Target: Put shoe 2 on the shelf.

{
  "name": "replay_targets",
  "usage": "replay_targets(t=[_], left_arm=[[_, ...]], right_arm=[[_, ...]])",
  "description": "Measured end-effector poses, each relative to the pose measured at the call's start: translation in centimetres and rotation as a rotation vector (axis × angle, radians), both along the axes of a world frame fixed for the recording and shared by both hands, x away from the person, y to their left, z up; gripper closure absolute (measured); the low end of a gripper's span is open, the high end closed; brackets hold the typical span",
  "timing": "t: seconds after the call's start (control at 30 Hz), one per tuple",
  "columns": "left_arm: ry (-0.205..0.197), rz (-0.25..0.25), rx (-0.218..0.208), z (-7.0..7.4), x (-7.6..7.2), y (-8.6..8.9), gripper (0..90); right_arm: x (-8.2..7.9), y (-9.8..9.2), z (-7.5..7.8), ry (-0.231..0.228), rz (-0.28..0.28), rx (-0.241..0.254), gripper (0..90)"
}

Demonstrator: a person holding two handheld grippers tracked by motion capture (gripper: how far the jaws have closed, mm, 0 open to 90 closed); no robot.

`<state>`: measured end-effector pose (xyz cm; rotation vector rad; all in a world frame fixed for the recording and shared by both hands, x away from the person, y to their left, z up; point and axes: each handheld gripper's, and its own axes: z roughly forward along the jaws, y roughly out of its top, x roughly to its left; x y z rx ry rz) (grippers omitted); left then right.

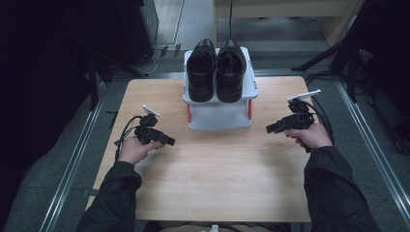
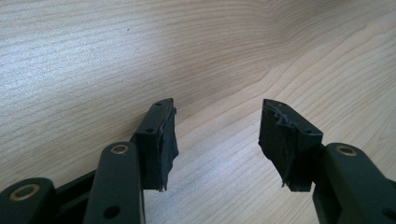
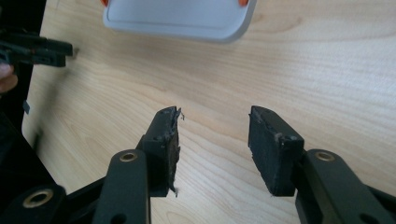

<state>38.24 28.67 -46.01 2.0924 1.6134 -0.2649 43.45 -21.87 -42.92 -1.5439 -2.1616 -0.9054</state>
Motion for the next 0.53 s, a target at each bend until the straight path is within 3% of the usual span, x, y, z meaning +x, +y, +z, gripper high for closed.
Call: replay_targets(t=[0.53], left_arm=[[-0.023,-0.019,0.01,0.1,-0.1,-0.4,43.4]], right_arm=[[-1.4,0.1,-1.5,-0.023,0.044,0.008,52.5]])
